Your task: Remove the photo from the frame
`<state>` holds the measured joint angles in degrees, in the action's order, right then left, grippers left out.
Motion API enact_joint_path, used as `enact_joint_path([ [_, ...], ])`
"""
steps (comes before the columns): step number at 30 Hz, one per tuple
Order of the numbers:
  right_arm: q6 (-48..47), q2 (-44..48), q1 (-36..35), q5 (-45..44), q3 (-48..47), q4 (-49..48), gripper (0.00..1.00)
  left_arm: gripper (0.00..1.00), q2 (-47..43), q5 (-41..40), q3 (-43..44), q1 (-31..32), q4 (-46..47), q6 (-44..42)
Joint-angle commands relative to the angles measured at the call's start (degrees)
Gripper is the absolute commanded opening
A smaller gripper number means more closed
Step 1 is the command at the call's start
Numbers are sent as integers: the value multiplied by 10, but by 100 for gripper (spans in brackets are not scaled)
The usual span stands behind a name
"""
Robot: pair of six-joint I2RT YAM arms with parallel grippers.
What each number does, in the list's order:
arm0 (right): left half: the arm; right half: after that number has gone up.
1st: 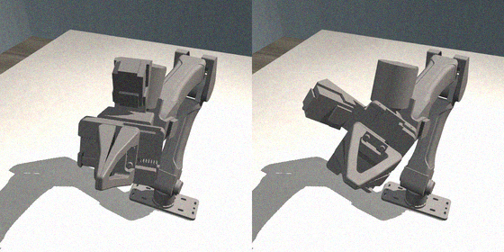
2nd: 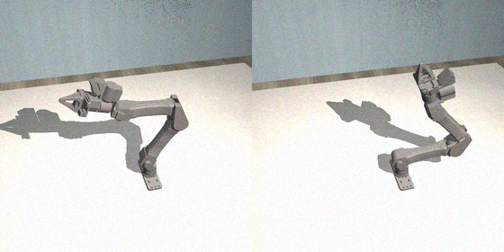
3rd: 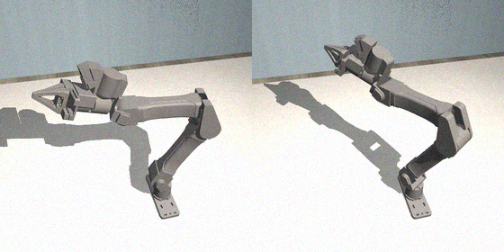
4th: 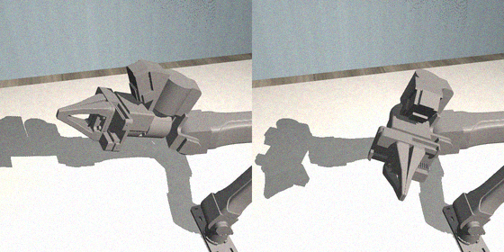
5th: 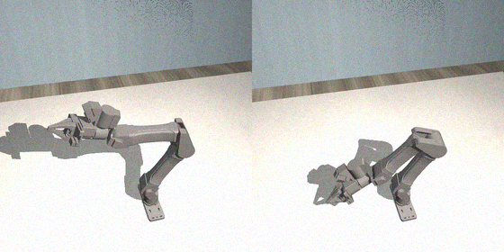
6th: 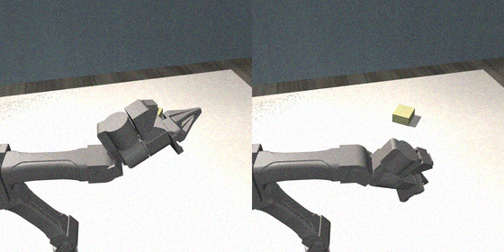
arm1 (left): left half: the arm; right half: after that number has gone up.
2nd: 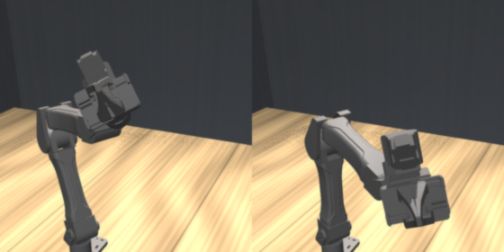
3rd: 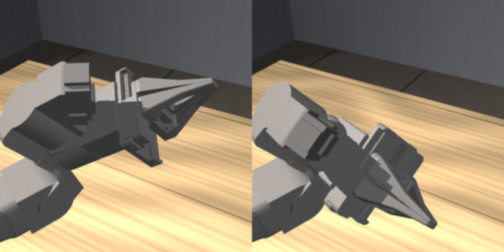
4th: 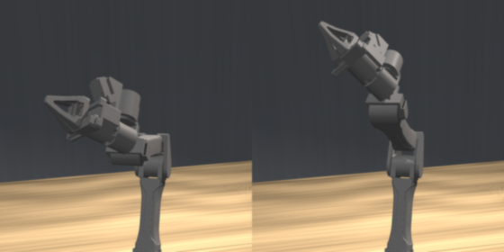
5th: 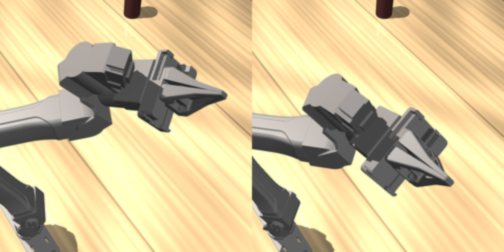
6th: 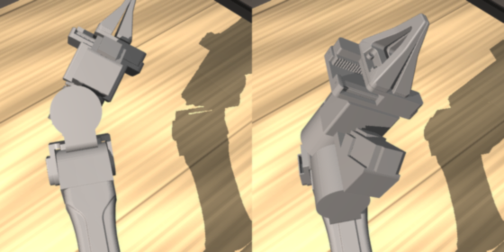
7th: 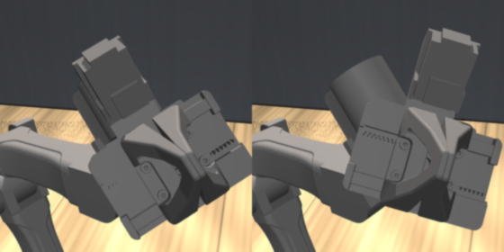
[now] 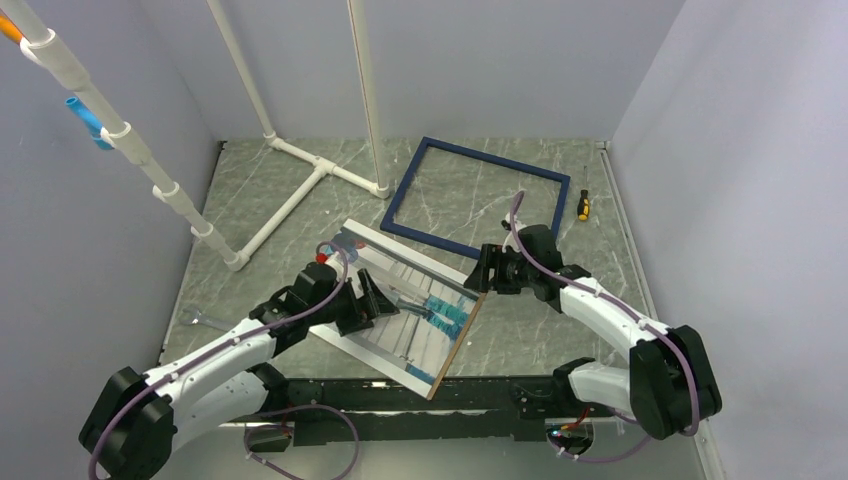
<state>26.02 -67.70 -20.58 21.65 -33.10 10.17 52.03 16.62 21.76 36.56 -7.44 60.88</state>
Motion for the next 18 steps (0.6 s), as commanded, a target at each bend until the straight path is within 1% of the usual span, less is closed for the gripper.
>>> enact_joint_path([
  [1, -21, 1, -14, -10, 8, -14, 68, 94, 13, -20, 13, 9, 32, -4],
  [4, -39, -12, -17, -19, -2, -19, 69, 94, 19, -35, 15, 10, 14, -5],
  [10, -72, -69, -26, -40, -50, -18, 77, 95, 6, -67, 19, 10, -41, -16],
  [14, -76, -102, -25, -50, -67, -21, 78, 95, 15, -45, 16, 10, -21, -10],
  [18, -77, -111, -33, -52, -67, -29, 76, 95, 23, -71, 15, 10, -34, 7],
])
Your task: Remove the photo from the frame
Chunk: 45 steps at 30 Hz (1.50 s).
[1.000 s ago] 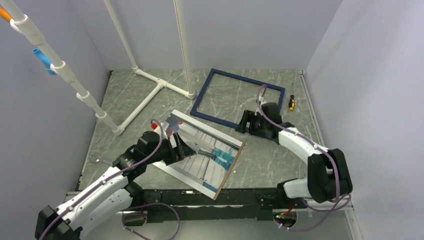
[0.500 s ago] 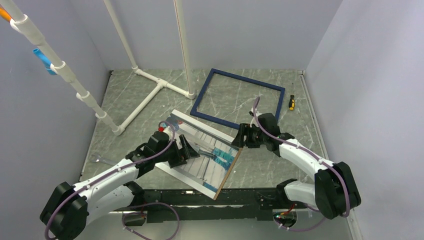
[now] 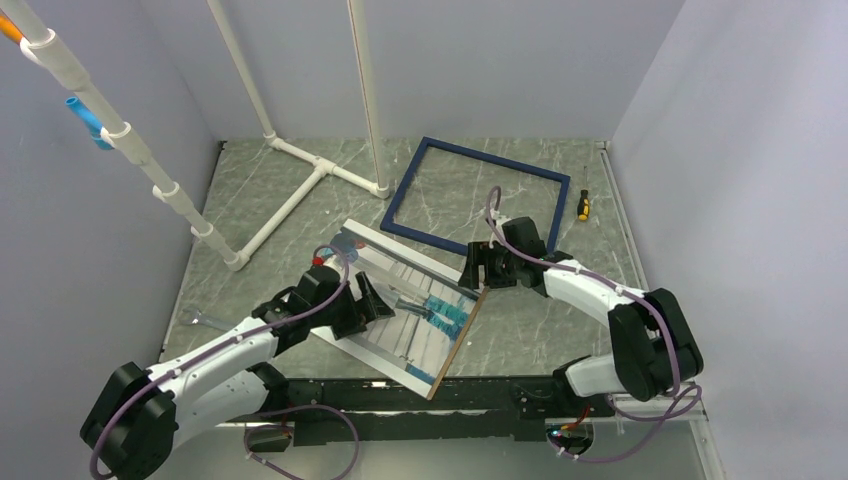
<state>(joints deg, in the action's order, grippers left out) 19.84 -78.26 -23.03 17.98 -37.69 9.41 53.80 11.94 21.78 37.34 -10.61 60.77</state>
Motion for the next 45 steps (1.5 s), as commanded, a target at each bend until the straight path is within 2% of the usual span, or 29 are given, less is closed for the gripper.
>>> enact_joint_path([
  [1, -17, -6, -12, -24, -21, -20, 76, 95, 4, -34, 13, 2, -9, 12],
  [7, -17, -26, -24, -57, -24, -19, 73, 95, 3, -55, -6, 2, -14, 27],
  [11, -17, -35, -35, -112, -36, -5, 73, 95, 7, -59, -18, 2, -4, 34],
  [17, -20, -45, -42, -136, -48, 3, 75, 95, 12, -63, -30, 2, -1, 38],
  [27, -21, -60, -49, -88, -50, -10, 75, 94, 22, -60, -38, 3, 7, 41],
  [40, -19, -22, -48, -58, -42, -7, 72, 94, 28, -58, -34, 2, 9, 38],
  [45, -16, -18, -48, -46, -36, -10, 72, 95, 14, -65, -12, 2, -17, 26],
])
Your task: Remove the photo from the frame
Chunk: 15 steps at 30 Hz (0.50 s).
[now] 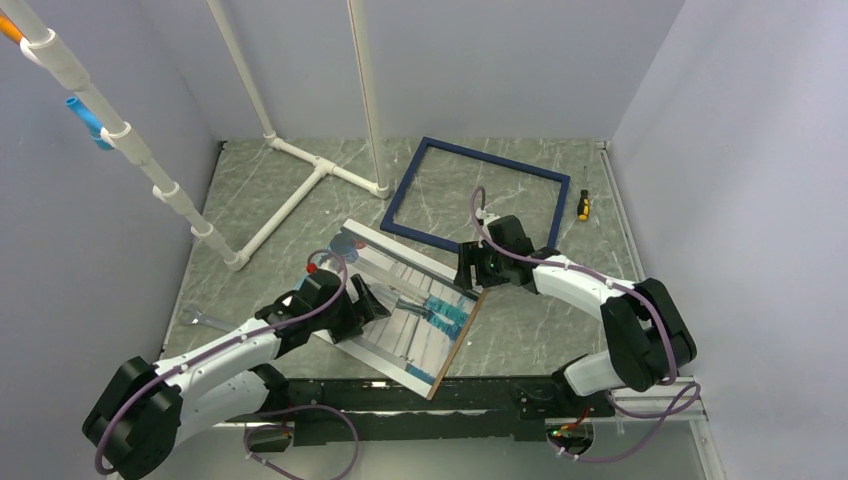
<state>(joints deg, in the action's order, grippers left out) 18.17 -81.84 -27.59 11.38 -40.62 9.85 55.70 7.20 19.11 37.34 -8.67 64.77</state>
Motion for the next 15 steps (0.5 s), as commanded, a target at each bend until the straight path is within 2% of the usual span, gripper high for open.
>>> enact_joint_path([
  [1, -2, 16, -2, 18, -9, -12, 72, 96, -10, -20, 21, 2, -44, -18],
  [8, 2, 11, -35, 19, -20, -36, 74, 99, -102, -70, 50, 0, -162, -28],
  [12, 31, -5, -88, 31, -23, -72, 71, 99, -133, -108, 68, -29, -244, -52],
  [15, 40, -24, -108, 23, -23, -86, 69, 99, -135, -88, 66, -64, -269, -56],
])
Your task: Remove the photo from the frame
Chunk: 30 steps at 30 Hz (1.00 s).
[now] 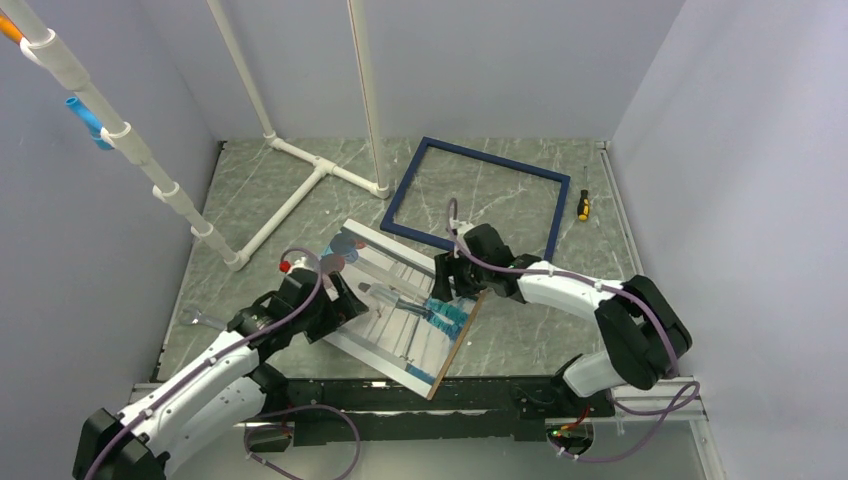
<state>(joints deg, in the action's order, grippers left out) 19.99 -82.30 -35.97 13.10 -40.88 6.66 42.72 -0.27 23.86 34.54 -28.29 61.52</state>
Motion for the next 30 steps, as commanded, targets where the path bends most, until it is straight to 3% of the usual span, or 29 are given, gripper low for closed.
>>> enact_joint_path([
  [1, 23, -25, -25, 3, -18, -59, 66, 99, -6, -5, 16, -45, -78, -17],
  [7, 19, -46, -25, -23, -9, -58, 59, 99, -74, -67, -12, -64, -130, 66],
  [12, 28, -55, -25, -22, 3, -64, 58, 100, -93, -5, -62, -74, -61, 122],
  [19, 36, -81, -25, -8, 3, -87, 57, 100, -70, 7, -63, -75, -83, 175],
  [25, 37, -101, -25, -2, -2, -91, 57, 99, -54, 73, -105, -78, 53, 189],
  [30, 37, -119, -25, 5, -5, -95, 56, 98, -70, 69, -83, -78, 46, 183],
])
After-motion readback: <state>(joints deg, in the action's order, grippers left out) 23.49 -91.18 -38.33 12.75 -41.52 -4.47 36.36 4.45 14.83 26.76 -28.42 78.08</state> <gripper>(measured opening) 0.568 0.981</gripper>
